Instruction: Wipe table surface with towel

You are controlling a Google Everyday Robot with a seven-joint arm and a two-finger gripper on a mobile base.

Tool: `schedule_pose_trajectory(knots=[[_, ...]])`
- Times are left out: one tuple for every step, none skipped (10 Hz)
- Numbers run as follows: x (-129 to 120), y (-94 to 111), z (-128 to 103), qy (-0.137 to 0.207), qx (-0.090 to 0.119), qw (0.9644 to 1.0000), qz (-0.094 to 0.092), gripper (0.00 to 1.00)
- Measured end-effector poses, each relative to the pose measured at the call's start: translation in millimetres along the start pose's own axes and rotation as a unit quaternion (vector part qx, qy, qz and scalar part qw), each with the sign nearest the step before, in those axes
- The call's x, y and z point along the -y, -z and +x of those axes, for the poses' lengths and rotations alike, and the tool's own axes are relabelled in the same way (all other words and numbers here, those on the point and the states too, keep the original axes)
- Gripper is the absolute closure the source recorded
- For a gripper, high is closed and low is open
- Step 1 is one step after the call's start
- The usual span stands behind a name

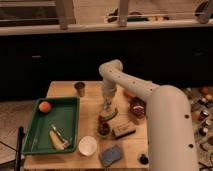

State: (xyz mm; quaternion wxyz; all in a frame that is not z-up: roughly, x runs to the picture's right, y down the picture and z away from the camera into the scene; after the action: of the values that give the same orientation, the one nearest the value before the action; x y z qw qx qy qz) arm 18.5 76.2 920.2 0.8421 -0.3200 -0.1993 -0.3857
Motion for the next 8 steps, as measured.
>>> schedule_pose_trajectory(knots=[[15.9, -0.8, 4.6, 0.009, -0.001, 0.9999, 0.006, 1.0], [30.2, -2.0, 0.3, 0.024, 0.002, 0.9997, 0.006, 1.0], [37.0, -2.5, -2.8, 0.033, 0.005, 0.9994, 0.007, 1.0], [42.5, -3.9, -6.8, 0.045, 0.008, 0.9989, 0.006, 1.0], [48.5, -5.8, -15.5, 0.063, 0.013, 0.9979, 0.005, 1.0], [50.8, -7.4, -23.1, 0.076, 0.017, 0.997, 0.004, 1.0], [49.5, -9.1, -32.4, 0.09, 0.021, 0.9957, 0.001, 1.0], [44.5, -11.7, -46.2, 0.104, 0.028, 0.9941, -0.005, 1.0]])
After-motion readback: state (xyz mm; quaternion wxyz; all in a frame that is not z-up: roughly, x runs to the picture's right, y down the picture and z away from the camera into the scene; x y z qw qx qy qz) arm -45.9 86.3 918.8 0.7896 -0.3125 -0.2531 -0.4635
